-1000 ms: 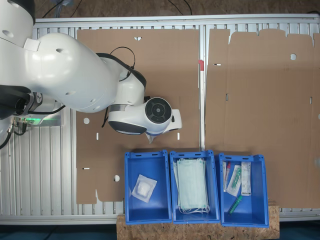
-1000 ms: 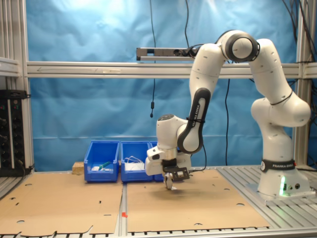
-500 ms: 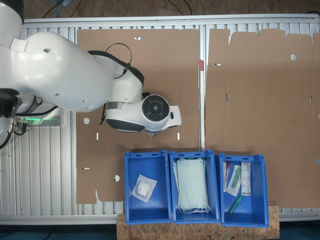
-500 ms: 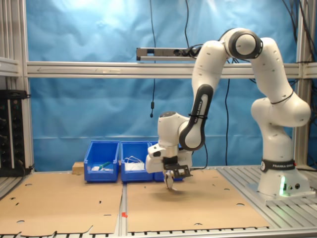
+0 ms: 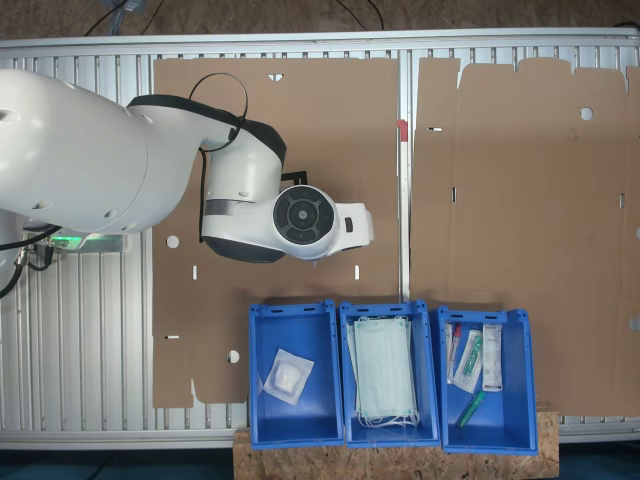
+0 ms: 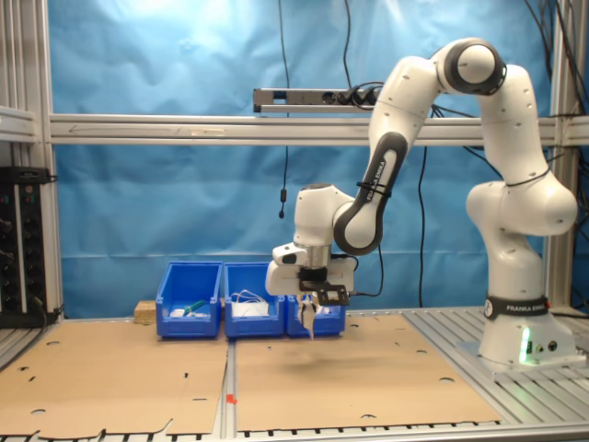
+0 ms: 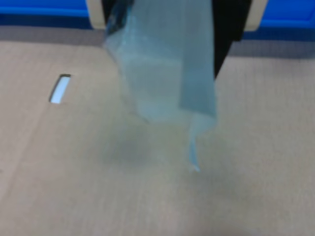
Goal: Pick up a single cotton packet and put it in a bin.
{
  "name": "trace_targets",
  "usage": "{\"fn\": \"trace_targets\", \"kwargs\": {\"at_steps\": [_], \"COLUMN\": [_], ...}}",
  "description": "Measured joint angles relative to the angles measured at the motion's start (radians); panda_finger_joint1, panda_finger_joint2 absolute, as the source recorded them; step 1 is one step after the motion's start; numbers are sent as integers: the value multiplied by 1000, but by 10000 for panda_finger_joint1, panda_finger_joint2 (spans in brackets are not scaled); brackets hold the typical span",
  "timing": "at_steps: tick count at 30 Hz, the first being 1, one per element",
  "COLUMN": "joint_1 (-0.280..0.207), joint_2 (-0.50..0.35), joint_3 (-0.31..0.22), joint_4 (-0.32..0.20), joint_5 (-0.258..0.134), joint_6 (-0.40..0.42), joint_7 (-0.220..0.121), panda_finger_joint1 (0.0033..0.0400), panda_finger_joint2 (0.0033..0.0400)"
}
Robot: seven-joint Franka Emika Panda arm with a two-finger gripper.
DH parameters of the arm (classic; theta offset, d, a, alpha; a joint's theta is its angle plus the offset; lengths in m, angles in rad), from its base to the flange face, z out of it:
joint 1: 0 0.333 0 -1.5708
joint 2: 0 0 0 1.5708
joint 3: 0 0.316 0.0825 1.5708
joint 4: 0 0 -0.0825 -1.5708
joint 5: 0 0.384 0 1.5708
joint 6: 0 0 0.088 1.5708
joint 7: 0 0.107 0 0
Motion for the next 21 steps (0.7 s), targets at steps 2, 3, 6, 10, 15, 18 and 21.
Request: {"fn": "trace_targets", "kwargs": {"at_steps": [2, 3, 6, 10, 15, 18, 21], "joint_1": [0, 0, 0, 0, 0, 0, -1], "joint_2": [-19, -29, -57, -83, -132, -152, -167], "joint_3": [0, 0, 0, 0, -9, -21, -38], "joint_4": [-1, -1, -2, -2, -2, -1, 3], "joint_5": [0, 0, 0, 0, 0, -2, -15], "joint_6": [-10, -15, -32, -51, -91, -112, -133], "joint_7": [0, 0, 0, 0, 0, 0, 0], "panda_finger_joint1": [56, 56, 56, 56, 56, 56, 56], "panda_finger_joint2": [56, 56, 56, 56, 56, 56, 56]}}
